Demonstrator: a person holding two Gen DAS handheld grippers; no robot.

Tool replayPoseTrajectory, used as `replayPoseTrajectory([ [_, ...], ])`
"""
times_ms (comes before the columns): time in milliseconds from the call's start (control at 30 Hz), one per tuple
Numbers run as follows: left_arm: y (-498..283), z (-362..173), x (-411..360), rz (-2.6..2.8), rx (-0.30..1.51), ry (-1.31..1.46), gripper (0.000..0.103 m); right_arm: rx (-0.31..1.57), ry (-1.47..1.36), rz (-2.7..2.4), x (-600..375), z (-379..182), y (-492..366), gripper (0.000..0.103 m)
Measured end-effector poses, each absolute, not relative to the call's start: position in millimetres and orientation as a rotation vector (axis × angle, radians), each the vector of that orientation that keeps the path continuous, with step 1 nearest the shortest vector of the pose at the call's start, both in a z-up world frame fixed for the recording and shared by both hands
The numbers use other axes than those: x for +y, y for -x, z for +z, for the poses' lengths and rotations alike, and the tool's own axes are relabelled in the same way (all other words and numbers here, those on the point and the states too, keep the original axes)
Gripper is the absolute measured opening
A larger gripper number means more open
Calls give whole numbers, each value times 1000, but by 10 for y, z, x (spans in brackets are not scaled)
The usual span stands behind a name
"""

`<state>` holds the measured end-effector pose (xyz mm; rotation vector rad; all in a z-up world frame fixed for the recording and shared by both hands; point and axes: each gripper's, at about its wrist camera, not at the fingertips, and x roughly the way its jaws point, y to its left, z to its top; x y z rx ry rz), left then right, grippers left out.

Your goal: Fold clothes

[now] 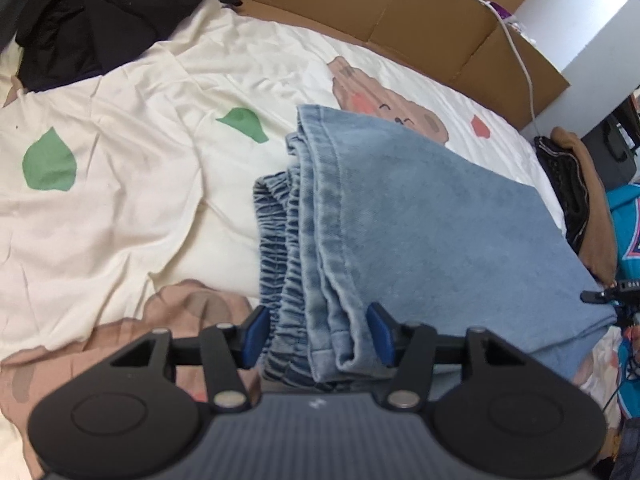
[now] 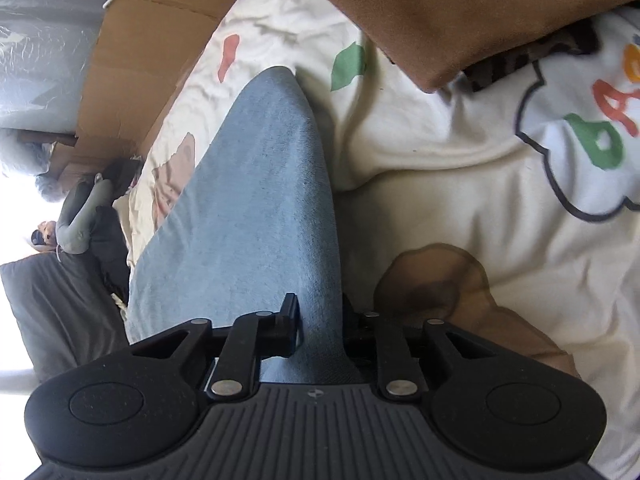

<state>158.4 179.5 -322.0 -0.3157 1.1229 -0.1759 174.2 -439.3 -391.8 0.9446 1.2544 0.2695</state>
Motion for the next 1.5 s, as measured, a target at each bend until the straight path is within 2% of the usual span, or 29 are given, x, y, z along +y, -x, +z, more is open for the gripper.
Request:
replayPoseTrajectory([
  [300, -1865, -2853, 1697, -160, 1201, 200, 49, 1132, -1062, 212, -4462, -4051, -1323, 36],
  [567, -2252, -2420, 1527, -107, 1222, 153, 49, 1026, -1211, 171, -4515, -4285, -1073, 37],
  [633, -2355, -2319, 1396, -115, 1226, 133, 49, 986, -1313, 149, -4553, -4388, -988, 33],
  [700, -2473, -2229, 1254, -120, 1234, 141, 49, 946, -1357, 134, -4541, -4448, -903, 22],
  [867, -2735, -2077, 835, -118, 1235, 139, 52, 865, -1372, 157, -4482, -4433, -813, 18],
  [1067, -2940, -2091, 293, -155, 1230, 86, 52, 864, -1332, 185, -4485, -4406, -864, 25],
  [1500, -3294, -2607, -111, -130, 1250, 140, 52, 900, -1205, 156, -4473, -4346, -947, 29],
])
